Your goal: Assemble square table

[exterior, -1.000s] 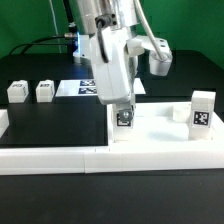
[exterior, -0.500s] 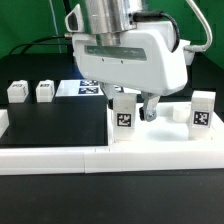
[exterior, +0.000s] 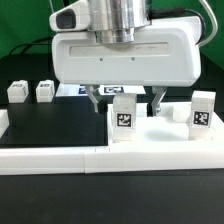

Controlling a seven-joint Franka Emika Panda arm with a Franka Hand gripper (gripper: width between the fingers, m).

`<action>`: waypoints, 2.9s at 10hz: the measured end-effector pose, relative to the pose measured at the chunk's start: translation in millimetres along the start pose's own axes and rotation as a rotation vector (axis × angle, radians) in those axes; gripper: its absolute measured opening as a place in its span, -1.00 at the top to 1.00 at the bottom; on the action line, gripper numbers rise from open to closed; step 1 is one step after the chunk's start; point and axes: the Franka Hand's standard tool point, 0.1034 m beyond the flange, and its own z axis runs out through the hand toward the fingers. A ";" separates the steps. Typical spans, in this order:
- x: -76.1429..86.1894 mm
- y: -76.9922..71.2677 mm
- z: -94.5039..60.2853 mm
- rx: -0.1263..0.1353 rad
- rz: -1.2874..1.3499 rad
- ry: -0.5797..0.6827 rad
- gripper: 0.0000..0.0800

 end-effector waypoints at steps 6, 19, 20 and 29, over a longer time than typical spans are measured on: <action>-1.3 0.3 1.8 -0.003 0.333 -0.004 0.28; -7.4 -3.4 5.5 0.056 1.035 -0.036 -0.54; -7.2 -2.3 5.8 0.055 1.014 -0.034 -0.60; -12.7 -12.4 6.7 0.007 0.257 -0.021 -0.60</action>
Offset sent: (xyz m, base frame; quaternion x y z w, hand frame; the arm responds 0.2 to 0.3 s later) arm 0.0000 0.0000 0.0000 0.0000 0.0000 0.1938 0.9810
